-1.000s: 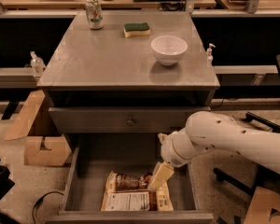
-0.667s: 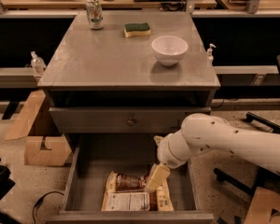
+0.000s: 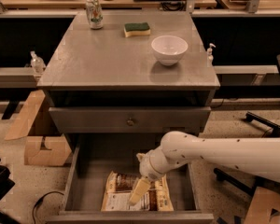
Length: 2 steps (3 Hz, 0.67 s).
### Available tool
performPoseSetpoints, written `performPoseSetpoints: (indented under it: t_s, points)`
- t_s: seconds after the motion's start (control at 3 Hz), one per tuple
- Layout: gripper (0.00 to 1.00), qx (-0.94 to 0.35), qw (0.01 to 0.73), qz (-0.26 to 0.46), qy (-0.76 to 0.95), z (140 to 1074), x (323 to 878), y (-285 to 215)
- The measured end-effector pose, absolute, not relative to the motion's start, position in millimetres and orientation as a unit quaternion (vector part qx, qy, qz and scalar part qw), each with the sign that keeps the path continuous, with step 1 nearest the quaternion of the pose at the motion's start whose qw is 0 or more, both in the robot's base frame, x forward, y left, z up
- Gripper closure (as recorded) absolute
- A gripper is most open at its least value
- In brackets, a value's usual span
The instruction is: Pick brown chip bag from middle drawer and place on counter
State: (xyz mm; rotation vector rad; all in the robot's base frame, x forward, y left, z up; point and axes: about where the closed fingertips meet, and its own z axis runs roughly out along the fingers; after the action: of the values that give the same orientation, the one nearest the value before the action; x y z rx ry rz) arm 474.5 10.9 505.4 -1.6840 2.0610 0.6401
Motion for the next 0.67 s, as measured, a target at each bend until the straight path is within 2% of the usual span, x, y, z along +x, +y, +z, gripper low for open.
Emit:
performPoseSetpoints:
  t_s: [0.67]
  points:
    - [0.00,-0.600,0.182,0.261,0.734,431,476,40]
